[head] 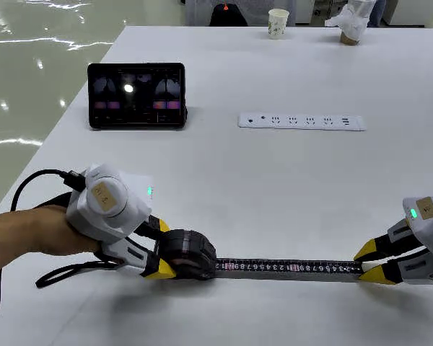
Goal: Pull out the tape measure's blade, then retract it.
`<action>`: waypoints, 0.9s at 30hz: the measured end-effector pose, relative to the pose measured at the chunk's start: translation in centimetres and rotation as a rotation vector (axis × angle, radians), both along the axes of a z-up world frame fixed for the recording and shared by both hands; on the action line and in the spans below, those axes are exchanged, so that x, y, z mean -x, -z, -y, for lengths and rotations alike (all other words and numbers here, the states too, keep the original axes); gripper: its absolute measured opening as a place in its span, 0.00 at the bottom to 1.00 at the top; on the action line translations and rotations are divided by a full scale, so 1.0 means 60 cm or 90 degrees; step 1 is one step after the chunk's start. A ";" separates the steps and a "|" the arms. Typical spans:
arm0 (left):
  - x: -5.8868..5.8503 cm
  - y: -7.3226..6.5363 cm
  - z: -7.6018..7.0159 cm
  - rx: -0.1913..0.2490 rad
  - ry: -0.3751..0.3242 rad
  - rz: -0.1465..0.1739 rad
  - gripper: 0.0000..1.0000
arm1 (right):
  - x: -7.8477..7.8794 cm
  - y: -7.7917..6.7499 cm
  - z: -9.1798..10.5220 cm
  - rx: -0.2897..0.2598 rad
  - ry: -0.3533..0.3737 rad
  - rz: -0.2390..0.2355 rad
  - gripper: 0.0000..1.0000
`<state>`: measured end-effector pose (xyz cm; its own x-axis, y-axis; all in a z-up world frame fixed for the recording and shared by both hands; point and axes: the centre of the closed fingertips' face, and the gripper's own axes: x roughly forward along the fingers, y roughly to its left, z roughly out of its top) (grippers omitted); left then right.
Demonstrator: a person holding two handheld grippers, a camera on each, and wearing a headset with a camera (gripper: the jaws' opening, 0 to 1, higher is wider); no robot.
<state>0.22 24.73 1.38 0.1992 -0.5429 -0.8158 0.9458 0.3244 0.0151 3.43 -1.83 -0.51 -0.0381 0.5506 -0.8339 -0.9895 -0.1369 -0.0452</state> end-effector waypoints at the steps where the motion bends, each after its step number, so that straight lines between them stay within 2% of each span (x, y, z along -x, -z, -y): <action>1: 0.000 0.000 0.000 0.000 0.000 0.000 0.26 | 0.000 0.000 0.002 0.001 0.001 0.000 0.09; 9: 0.000 0.000 0.001 -0.003 0.001 -0.002 0.26 | -0.002 -0.003 0.024 0.008 0.009 -0.004 0.09; 27: 0.002 -0.002 0.004 -0.010 -0.001 0.008 0.27 | 0.001 -0.001 0.023 0.037 0.000 0.013 0.11</action>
